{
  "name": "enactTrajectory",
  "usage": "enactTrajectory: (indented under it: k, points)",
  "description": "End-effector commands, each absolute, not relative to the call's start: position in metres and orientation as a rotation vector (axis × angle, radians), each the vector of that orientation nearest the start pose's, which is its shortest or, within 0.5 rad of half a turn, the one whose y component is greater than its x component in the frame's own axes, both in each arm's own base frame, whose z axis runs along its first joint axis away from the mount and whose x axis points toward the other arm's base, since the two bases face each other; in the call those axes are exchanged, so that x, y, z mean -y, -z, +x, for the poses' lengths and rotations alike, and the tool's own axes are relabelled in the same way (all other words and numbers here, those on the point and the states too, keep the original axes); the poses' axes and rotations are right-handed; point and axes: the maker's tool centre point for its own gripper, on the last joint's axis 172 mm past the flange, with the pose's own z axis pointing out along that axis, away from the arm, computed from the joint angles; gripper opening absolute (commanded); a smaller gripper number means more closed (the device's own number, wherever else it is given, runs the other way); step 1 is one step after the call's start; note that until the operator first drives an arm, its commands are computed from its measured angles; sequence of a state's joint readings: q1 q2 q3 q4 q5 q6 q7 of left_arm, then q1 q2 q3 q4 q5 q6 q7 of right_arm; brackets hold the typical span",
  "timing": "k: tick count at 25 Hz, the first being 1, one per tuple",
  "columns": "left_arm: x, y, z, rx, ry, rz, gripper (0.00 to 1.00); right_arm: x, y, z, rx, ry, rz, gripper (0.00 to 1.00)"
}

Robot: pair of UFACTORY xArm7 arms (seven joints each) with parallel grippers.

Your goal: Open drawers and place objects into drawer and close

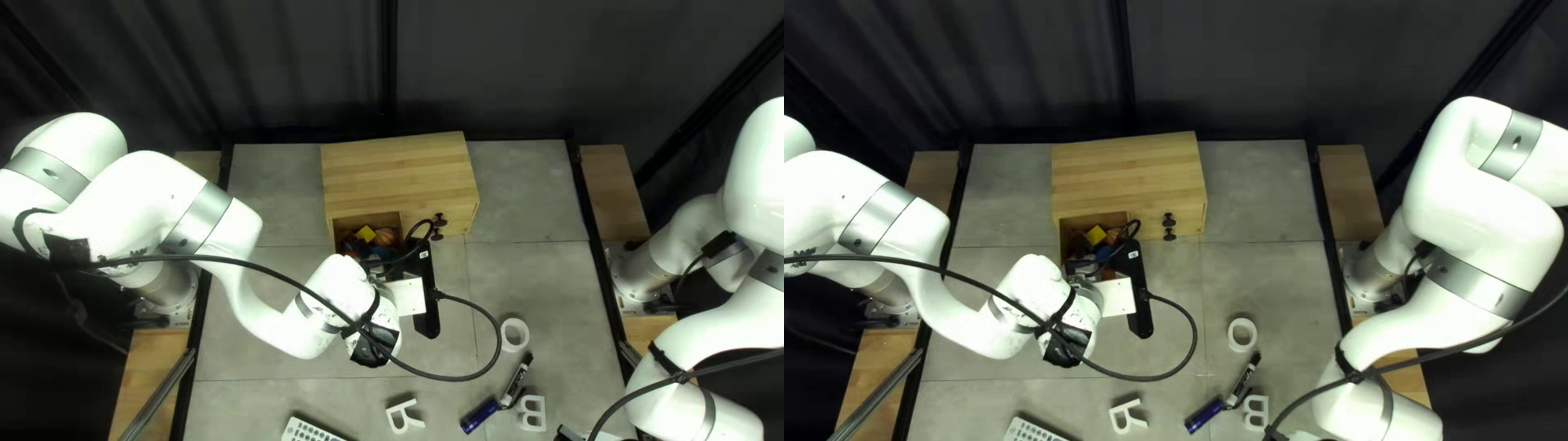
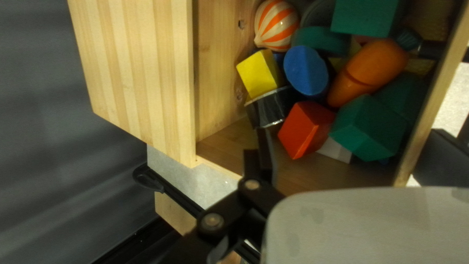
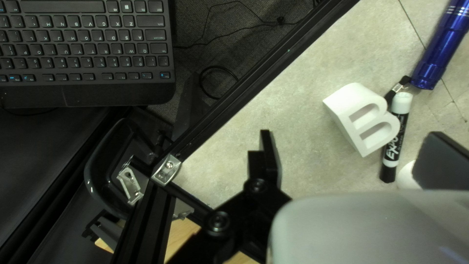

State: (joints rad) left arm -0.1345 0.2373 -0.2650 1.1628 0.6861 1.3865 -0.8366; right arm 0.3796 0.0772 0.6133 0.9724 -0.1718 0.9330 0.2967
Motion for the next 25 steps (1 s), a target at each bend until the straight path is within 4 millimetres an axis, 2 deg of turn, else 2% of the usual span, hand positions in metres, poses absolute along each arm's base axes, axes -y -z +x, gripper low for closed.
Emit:
enactTrajectory:
  k: [1,7,9,12,17,20,25]
  points:
    - [0.023,-0.161,0.445,0.169,-0.024,-2.419,1.0,-0.372,-0.137,0.271,1.256,0.062,-2.973,1.0]
    - [0.025,-0.16,0.44,0.166,-0.027,-2.419,1.0,-0.372,-0.137,0.271,1.256,0.062,-2.973,1.0]
    - [0.028,-0.165,0.441,0.167,-0.019,-2.426,1.0,-0.372,-0.137,0.271,1.256,0.062,-2.973,1.0]
    - [0.03,-0.184,0.45,0.167,-0.036,-2.465,1.0,-0.372,-0.137,0.271,1.256,0.062,-2.973,1.0]
    - [0.033,-0.194,0.464,0.19,-0.172,-2.674,1.0,-0.372,-0.137,0.271,1.256,0.062,-2.973,1.0]
    - [0.047,-0.193,0.473,0.105,-0.239,-2.849,1.0,-0.372,-0.137,0.271,1.256,0.062,-2.973,1.0]
    - [0.056,-0.199,0.473,-0.04,-0.204,-3.03,1.0,-0.372,-0.137,0.271,1.256,0.062,-2.973,1.0]
